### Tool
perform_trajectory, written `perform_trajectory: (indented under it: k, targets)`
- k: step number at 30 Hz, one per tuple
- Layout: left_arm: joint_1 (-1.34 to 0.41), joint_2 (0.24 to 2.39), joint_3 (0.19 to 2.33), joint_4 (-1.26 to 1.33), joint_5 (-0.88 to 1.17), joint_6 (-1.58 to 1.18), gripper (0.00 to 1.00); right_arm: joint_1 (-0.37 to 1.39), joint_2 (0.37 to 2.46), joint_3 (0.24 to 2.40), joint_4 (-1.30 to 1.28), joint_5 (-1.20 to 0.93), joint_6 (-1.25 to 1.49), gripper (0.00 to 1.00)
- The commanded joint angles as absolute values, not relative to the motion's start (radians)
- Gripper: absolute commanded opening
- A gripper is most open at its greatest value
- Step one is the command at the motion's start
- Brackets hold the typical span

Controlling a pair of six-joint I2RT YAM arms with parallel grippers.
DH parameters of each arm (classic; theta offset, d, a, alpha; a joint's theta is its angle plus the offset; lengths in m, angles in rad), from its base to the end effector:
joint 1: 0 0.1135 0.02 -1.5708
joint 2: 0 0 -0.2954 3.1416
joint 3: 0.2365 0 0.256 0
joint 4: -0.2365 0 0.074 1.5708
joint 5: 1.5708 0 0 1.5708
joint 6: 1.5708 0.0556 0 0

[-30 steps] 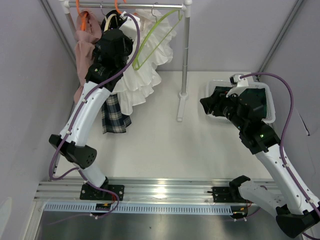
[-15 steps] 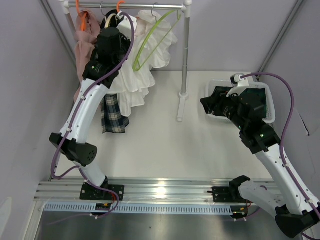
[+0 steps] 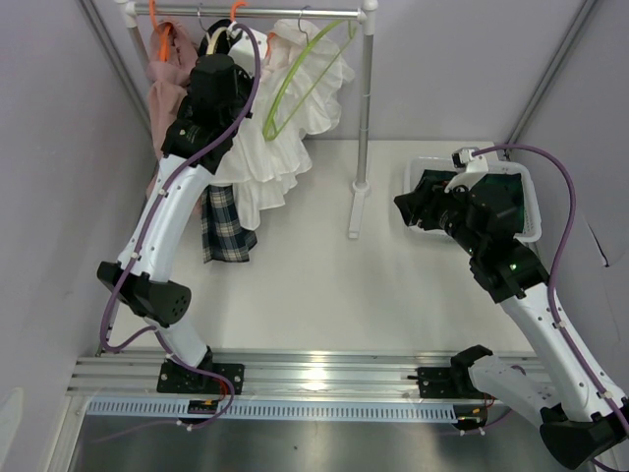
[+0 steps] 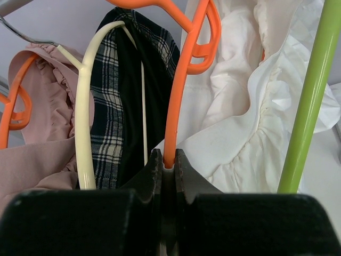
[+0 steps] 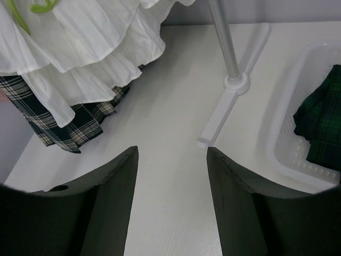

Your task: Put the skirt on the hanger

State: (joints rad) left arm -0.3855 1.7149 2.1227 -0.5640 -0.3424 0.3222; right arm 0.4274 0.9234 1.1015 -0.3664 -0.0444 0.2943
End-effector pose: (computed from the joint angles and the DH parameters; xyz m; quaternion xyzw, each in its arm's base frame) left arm 0.3702 -0.1301 0.5399 0.1557 0.7410 0.1092 0.6441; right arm 0.1841 0.0866 0.4280 -0.0653 0.7676 0.2410 0.5903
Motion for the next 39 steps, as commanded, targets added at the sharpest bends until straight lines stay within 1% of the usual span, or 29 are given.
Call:
perform_trajectory:
  k: [1, 2, 3, 6, 7, 9, 10, 16, 23, 27, 29, 34, 36, 39]
  targets:
    - [-0.379, 1.678, 2.157, -0.561, -0.318, 0.268, 0.1, 0.42, 0.902, 1.101, -0.322, -0.064, 0.295, 0.6]
    - [-0.379, 1.672, 2.157, -0.569, -0.318, 0.267, 0.11, 0.42, 0.903, 1.101, -0.324, -0.064, 0.295, 0.6]
    - [-0.379, 1.667, 2.155, -0.574, -0.316, 0.262, 0.16, 0.419, 0.899, 1.101, -0.325, -0.066, 0.295, 0.6]
    - [-0.379, 1.646, 2.141, -0.575, -0.307, 0.253, 0.22, 0.419, 0.899, 1.103, -0.331, -0.063, 0.296, 0.6]
    - [-0.379, 1.637, 2.129, -0.572, -0.304, 0.25, 0.27, 0.419, 0.899, 1.103, -0.333, -0.063, 0.299, 0.6]
    - [-0.379, 1.612, 2.114, -0.563, -0.292, 0.242, 0.32, 0.419, 0.899, 1.103, -0.339, -0.063, 0.301, 0.6]
    - [-0.379, 1.602, 2.091, -0.56, -0.284, 0.236, 0.37, 0.419, 0.899, 1.103, -0.339, -0.061, 0.302, 0.6]
    - [-0.379, 1.525, 2.062, -0.558, -0.215, 0.198, 0.47, 0.419, 0.899, 1.109, -0.362, -0.041, 0.308, 0.6]
    - [-0.379, 1.448, 2.056, -0.571, -0.155, 0.172, 0.53, 0.42, 0.914, 1.134, -0.411, -0.002, 0.319, 0.6]
    - [-0.38, 1.385, 2.033, -0.566, -0.098, 0.102, 0.55, 0.414, 0.969, 1.181, -0.497, 0.115, 0.324, 0.62]
    - [-0.38, 1.349, 1.978, -0.542, -0.054, 0.071, 0.56, 0.387, 1.008, 1.218, -0.532, 0.147, 0.33, 0.62]
    - [-0.382, 1.194, 1.821, -0.486, 0.029, -0.047, 0.57, 0.243, 1.171, 1.259, -0.597, 0.092, 0.354, 0.63]
    - [-0.385, 1.139, 1.769, -0.479, 0.061, -0.087, 0.58, 0.151, 1.218, 1.269, -0.595, 0.06, 0.367, 0.64]
    - [-0.393, 1.066, 1.626, -0.454, 0.124, -0.141, 0.58, 0.068, 1.322, 1.305, -0.595, 0.023, 0.364, 0.65]
